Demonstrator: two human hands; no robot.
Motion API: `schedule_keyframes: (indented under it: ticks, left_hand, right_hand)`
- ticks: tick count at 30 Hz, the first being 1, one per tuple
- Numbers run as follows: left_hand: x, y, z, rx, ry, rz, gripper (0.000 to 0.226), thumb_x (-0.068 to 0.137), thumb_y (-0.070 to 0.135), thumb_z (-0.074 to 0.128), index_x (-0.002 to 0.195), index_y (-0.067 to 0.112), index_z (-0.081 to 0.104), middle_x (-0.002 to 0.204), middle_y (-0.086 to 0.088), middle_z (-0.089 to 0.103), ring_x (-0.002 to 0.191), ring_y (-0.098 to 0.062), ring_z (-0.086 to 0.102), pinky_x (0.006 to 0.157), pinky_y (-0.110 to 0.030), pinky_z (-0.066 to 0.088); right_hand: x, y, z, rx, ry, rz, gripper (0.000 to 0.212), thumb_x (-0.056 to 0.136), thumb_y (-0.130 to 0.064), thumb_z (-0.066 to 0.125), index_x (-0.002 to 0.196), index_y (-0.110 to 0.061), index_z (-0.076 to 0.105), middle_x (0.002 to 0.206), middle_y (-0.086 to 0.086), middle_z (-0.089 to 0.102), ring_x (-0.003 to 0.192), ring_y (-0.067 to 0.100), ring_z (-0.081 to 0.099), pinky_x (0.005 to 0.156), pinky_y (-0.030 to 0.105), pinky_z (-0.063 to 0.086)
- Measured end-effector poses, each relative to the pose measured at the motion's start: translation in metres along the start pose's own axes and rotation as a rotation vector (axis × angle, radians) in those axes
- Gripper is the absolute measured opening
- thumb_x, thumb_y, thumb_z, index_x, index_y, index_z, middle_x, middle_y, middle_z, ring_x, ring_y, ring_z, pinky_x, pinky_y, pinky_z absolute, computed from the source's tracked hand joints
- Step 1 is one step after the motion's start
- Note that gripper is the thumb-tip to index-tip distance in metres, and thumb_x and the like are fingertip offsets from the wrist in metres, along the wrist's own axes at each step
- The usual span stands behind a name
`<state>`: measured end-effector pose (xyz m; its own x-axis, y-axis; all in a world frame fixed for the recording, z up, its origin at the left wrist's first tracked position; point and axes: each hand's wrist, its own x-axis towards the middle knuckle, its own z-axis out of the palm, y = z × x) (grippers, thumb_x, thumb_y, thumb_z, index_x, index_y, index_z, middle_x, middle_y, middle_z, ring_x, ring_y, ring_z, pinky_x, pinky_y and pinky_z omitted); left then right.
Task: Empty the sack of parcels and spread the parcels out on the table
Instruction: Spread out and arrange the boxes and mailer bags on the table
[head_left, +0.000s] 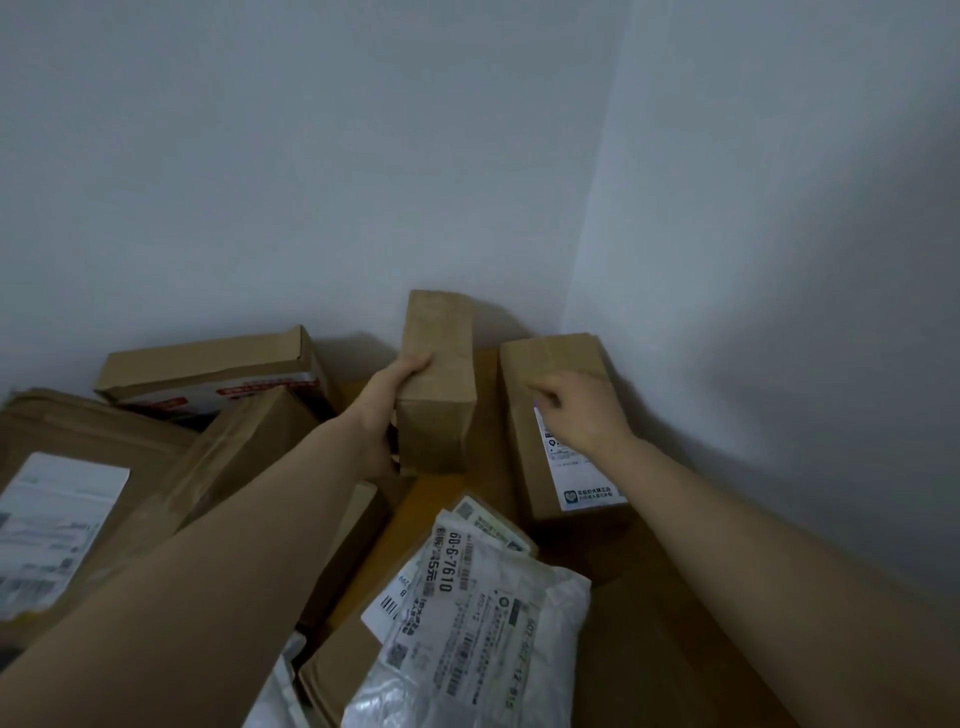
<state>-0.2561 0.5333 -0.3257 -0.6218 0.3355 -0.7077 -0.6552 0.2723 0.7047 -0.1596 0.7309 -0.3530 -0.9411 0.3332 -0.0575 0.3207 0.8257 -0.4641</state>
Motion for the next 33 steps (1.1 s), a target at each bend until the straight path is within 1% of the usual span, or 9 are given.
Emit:
schedule_keyframes:
  ticks: [4, 6, 9, 12, 17, 21, 26, 29, 33]
  left_hand:
    - [-0.01, -0.007, 0.001, -0.19, -0.043, -0.023, 0.047, 0.087, 0.051, 0.048, 0.124, 0.021, 0.053, 0.116, -0.015, 0.06, 0.102, -0.034, 0.055, 0.074, -0.043, 0.043]
    - [-0.01, -0.01, 0.001, -0.175, 0.07, -0.027, 0.036, 0.096, 0.035, 0.044, 0.124, 0.015, 0.052, 0.115, -0.015, 0.06, 0.098, -0.032, 0.059, 0.07, -0.042, 0.048]
    - [-0.004, -0.016, -0.002, 0.449, 0.445, 0.205, 0.033, 0.1, 0.014, 0.038, 0.129, 0.01, 0.052, 0.123, -0.014, 0.059, 0.103, -0.032, 0.06, 0.082, -0.037, 0.051]
    - [-0.004, -0.017, -0.003, 0.595, 0.565, 0.433, 0.039, 0.098, 0.032, 0.036, 0.126, 0.017, 0.057, 0.117, -0.009, 0.062, 0.094, -0.023, 0.063, 0.076, -0.033, 0.054]
    - [-0.004, -0.016, 0.018, 0.405, 0.212, 0.22, 0.03, 0.097, 0.016, 0.042, 0.123, 0.008, 0.054, 0.122, -0.012, 0.058, 0.102, -0.022, 0.056, 0.084, -0.034, 0.051]
    - [-0.021, -0.021, 0.029, 0.338, 0.161, 0.313, 0.045, 0.099, 0.021, 0.044, 0.143, 0.015, 0.04, 0.147, -0.008, 0.039, 0.125, -0.027, 0.044, 0.092, -0.029, 0.04]
    - [-0.052, -0.044, 0.03, 0.817, -0.004, 0.353, 0.081, 0.082, 0.055, 0.062, 0.148, 0.021, 0.031, 0.148, -0.005, 0.039, 0.133, -0.025, 0.04, 0.108, -0.036, 0.034]
    - [-0.071, -0.066, 0.039, 1.332, -0.192, 0.251, 0.121, 0.056, 0.08, 0.065, 0.152, 0.035, 0.006, 0.161, -0.004, -0.007, 0.147, -0.031, -0.008, 0.116, -0.055, 0.011]
    - [-0.09, -0.091, 0.042, 1.513, -0.178, 0.253, 0.128, 0.051, 0.079, 0.069, 0.147, 0.047, -0.009, 0.154, 0.003, -0.031, 0.141, -0.03, -0.031, 0.11, -0.069, 0.004]
  right_hand:
    - [-0.009, -0.051, -0.002, 0.659, -0.13, 0.015, 0.037, 0.099, -0.032, 0.043, 0.134, -0.025, 0.052, 0.136, -0.004, 0.053, 0.123, 0.015, 0.049, 0.104, 0.039, 0.042]
    - [-0.016, -0.065, 0.005, 0.626, -0.224, -0.021, 0.036, 0.099, -0.033, 0.042, 0.133, -0.03, 0.052, 0.138, -0.004, 0.051, 0.124, 0.016, 0.047, 0.103, 0.04, 0.043]
    - [-0.019, -0.071, 0.015, 0.442, -0.256, -0.042, 0.036, 0.099, -0.03, 0.041, 0.134, -0.03, 0.051, 0.143, -0.003, 0.048, 0.13, 0.018, 0.043, 0.106, 0.037, 0.038]
    - [-0.021, -0.074, 0.019, 0.287, -0.319, -0.039, 0.039, 0.1, -0.024, 0.039, 0.139, -0.025, 0.046, 0.146, 0.0, 0.044, 0.132, 0.021, 0.043, 0.106, 0.036, 0.039]
    - [-0.023, -0.069, 0.015, 0.229, -0.335, -0.009, 0.041, 0.095, -0.01, 0.042, 0.133, -0.024, 0.052, 0.135, 0.001, 0.055, 0.121, 0.02, 0.052, 0.099, 0.034, 0.045]
    - [-0.031, -0.054, 0.002, 0.198, -0.276, 0.021, 0.042, 0.093, -0.006, 0.045, 0.132, -0.02, 0.053, 0.132, 0.001, 0.057, 0.12, 0.018, 0.053, 0.101, 0.035, 0.044]
    - [-0.057, -0.036, -0.013, 0.24, -0.203, 0.056, 0.03, 0.091, -0.003, 0.049, 0.106, -0.018, 0.07, 0.114, -0.001, 0.067, 0.112, 0.015, 0.057, 0.102, 0.032, 0.044]
    - [-0.082, -0.026, -0.023, 0.323, -0.4, 0.095, 0.029, 0.084, 0.0, 0.057, 0.1, -0.021, 0.069, 0.108, 0.0, 0.065, 0.111, 0.018, 0.057, 0.101, 0.034, 0.046]
    - [-0.122, -0.01, -0.026, 0.075, -0.798, 0.047, 0.1, 0.07, -0.009, 0.077, 0.15, -0.022, 0.017, 0.151, 0.002, 0.03, 0.139, 0.022, 0.029, 0.111, 0.035, 0.034]
